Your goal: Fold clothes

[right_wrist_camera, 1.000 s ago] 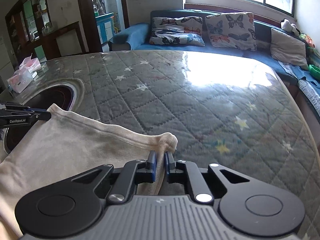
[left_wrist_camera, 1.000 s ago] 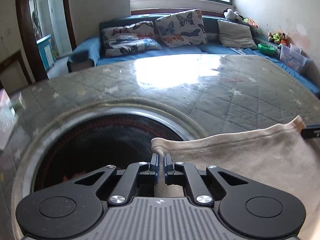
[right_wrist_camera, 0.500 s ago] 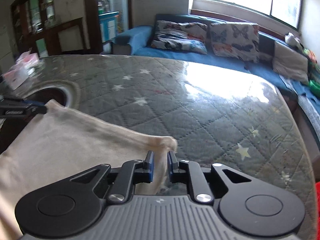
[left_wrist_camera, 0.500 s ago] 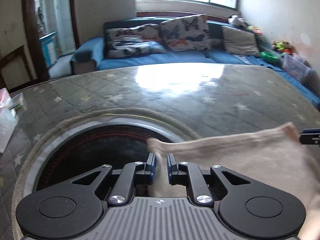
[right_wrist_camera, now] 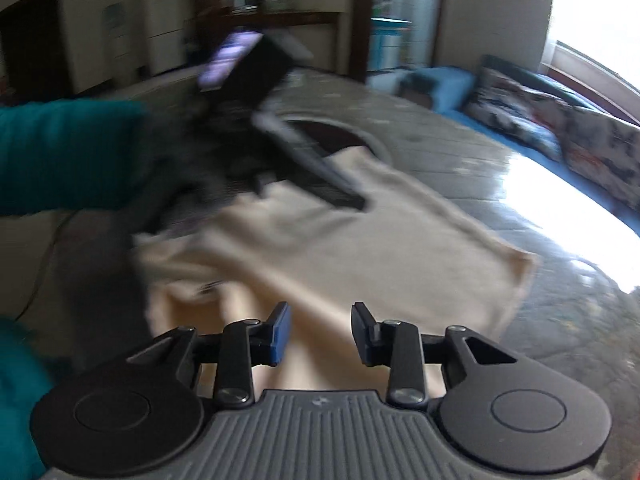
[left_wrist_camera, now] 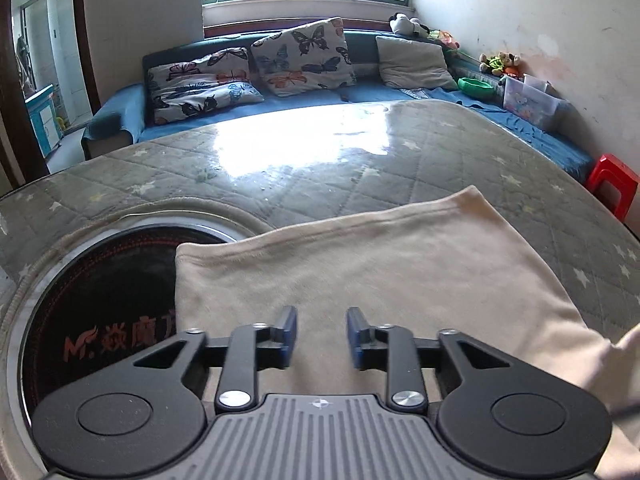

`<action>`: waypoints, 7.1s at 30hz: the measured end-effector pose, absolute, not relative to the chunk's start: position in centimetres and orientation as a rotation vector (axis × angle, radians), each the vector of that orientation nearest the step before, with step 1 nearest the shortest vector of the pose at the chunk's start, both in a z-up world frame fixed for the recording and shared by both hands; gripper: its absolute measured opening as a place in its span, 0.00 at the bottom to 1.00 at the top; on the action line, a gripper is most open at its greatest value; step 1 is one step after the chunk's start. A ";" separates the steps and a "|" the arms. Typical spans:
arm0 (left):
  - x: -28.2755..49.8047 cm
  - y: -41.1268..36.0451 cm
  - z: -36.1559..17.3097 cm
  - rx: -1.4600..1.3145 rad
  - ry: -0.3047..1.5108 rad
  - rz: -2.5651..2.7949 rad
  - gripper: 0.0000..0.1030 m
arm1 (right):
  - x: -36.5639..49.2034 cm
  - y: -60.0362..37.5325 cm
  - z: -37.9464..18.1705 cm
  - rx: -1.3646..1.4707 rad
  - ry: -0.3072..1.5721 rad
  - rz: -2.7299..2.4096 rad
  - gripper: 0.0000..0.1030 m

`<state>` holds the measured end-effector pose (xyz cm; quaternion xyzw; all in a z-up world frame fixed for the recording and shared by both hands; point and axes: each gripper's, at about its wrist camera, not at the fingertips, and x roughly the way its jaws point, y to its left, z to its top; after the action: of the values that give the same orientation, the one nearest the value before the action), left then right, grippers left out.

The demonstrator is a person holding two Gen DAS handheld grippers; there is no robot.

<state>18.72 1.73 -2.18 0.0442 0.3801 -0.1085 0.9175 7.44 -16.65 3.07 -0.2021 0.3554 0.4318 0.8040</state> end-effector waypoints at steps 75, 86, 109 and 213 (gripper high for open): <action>4.8 -3.0 -2.1 0.249 0.599 -0.421 0.95 | 2.0 -37.9 -1.9 0.004 0.821 -0.063 0.48; 3.9 -5.7 -3.4 0.285 0.629 -0.510 0.96 | 2.0 -39.3 -2.5 0.045 0.810 -0.079 0.12; 2.2 -7.1 -2.5 0.274 0.611 -0.575 0.85 | 7.3 -39.0 -1.0 -0.051 0.691 -0.083 0.20; 9.0 8.1 -1.4 -0.154 0.679 -0.133 0.36 | 3.3 -15.0 -2.1 -0.347 0.719 0.750 0.86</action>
<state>9.03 8.06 -1.43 -0.0752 0.3322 -0.0653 0.9379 3.27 -15.01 -2.06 -0.1647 0.3420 0.3566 0.8537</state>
